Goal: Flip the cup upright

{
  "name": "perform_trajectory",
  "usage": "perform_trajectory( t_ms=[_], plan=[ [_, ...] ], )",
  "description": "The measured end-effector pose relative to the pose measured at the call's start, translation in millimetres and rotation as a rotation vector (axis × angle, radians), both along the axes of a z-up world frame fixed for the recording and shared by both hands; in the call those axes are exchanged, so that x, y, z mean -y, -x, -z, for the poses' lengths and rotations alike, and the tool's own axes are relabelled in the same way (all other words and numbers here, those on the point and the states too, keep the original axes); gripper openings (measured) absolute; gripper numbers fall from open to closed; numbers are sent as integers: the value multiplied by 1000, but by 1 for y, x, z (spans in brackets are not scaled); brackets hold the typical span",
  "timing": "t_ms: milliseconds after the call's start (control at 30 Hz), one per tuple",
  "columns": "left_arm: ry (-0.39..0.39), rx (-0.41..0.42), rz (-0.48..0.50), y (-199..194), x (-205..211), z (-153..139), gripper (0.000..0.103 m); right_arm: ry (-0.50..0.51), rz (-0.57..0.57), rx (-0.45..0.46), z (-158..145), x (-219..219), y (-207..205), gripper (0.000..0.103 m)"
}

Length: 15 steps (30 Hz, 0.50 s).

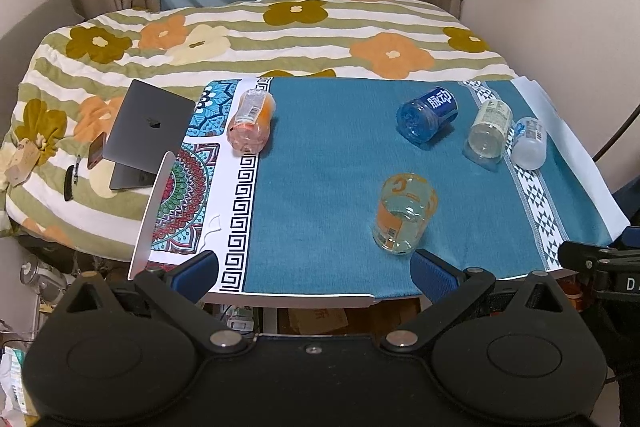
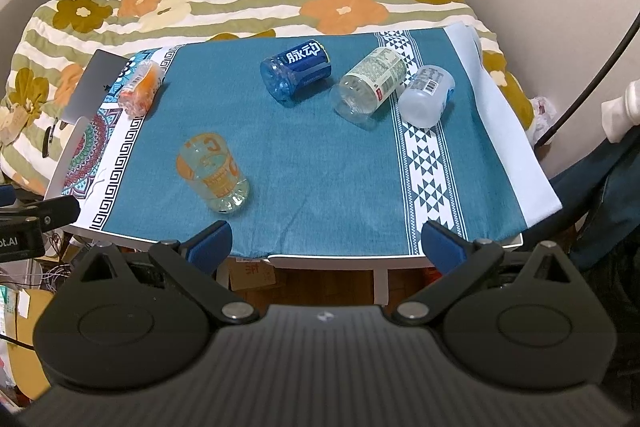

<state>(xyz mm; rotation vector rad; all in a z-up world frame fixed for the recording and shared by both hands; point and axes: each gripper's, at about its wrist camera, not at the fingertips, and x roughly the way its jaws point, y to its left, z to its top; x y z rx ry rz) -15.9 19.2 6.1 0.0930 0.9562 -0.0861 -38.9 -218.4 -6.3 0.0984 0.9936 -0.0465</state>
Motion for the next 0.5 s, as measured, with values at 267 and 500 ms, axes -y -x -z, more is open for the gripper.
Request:
perform_trajectory(
  t_ms=[267,500],
  plan=[
    [-3,0,-12,-5,0,1,103,2,-1,-2,1,-2,0,103],
    [13,-2,-7,-10,-1,2,103,3,-1,-2,1,-2,-2,103]
  ],
)
